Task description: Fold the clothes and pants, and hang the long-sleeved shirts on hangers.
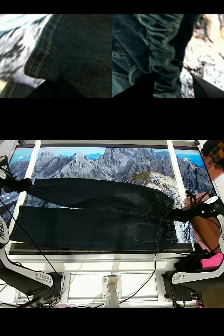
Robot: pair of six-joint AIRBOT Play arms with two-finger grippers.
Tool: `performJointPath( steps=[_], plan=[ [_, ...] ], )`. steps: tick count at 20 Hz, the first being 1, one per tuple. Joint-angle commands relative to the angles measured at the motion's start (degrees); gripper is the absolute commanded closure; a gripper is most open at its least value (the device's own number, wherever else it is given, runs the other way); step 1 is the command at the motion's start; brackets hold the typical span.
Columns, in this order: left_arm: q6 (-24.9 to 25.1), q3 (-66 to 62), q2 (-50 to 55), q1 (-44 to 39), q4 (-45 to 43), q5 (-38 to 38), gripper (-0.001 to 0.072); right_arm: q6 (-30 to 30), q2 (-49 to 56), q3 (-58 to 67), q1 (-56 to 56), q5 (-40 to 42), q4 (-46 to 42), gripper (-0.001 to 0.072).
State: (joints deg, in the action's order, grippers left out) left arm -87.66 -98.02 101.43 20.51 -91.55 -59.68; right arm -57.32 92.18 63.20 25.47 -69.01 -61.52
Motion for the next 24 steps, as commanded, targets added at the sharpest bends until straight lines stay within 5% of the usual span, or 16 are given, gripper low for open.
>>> performJointPath(
  steps=[1, 2, 5, 14, 24],
  plan=[
    [-2.4, 0.02, -0.17, 0.09, -6.19, -5.09, 0.069, 0.02, 2.8, -0.15, -1.81, -0.31, 1.31, 0.0191],
    [-2.38, 0.02, -0.15, 0.09, -6.19, -5.07, 0.0689, 0.13, 3.74, -0.15, -2.56, 0.28, 1.55, 0.0269],
    [-2.38, 0.02, -0.15, 0.24, -6.16, -5.11, 0.0689, -0.22, 4.5, -0.09, -4.33, 6.64, 1.7, 0.0678],
    [-2.4, 0.13, 4.04, 3.65, -10.45, -13.49, 0.069, -6.71, 4.42, 3.78, -4.44, 14.47, -0.26, 0.068],
    [-2.38, 0.2, 9.31, 5.14, -9.38, -7.1, 0.0688, -9.31, 4.42, 3.78, -4.46, 14.97, -1.05, 0.0679]
  ],
)
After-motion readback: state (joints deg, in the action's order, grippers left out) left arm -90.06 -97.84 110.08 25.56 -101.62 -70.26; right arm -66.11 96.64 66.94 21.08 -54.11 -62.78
